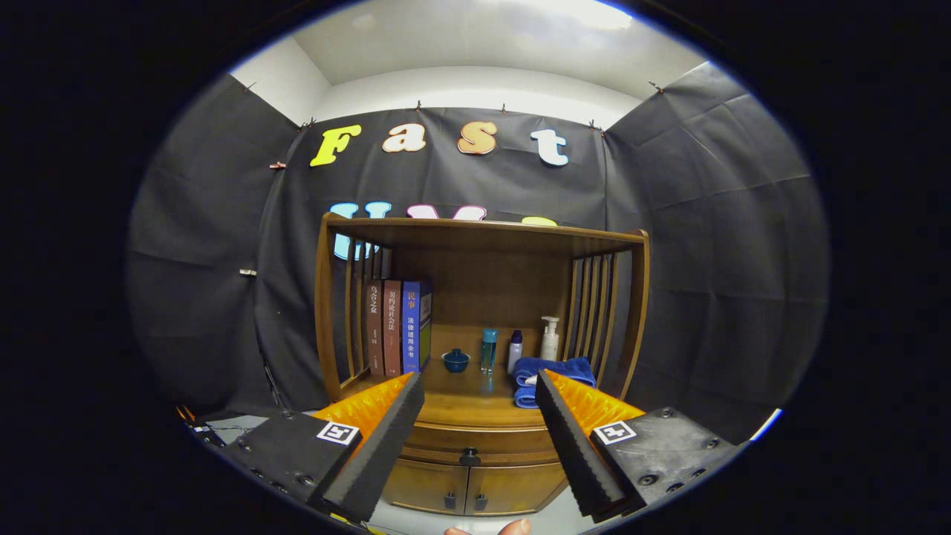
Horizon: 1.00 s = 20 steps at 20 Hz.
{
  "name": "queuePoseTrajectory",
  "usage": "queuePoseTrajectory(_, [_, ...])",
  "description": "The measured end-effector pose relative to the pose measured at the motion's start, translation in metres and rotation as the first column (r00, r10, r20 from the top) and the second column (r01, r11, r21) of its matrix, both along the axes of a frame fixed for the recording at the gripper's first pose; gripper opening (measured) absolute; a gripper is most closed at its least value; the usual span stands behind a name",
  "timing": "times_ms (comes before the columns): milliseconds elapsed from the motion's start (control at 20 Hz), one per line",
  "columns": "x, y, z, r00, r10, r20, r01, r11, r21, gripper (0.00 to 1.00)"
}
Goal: Pull open the drawer, take out the items inside it, and place them on the countertop above the cabinet.
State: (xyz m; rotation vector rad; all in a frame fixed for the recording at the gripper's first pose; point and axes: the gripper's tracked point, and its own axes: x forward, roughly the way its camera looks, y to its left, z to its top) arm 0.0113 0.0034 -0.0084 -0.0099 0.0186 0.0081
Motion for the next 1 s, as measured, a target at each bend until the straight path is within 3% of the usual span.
queuePoseTrajectory(400, [0.08,0.004,-0.038,1.0,-0.001,-0.003,0.001,1.0,0.007,0.99])
queuePoseTrajectory(550, [0.099,0.009,-0.085,0.999,0.023,-0.041,-0.023,1.0,0.017,0.99])
queuePoseTrajectory(750, [0.117,0.016,-0.158,0.993,0.01,-0.122,-0.013,1.0,-0.023,0.99])
queuePoseTrajectory(1000, [0.131,0.017,-0.233,0.974,-0.006,-0.228,0.01,1.0,0.017,0.99])
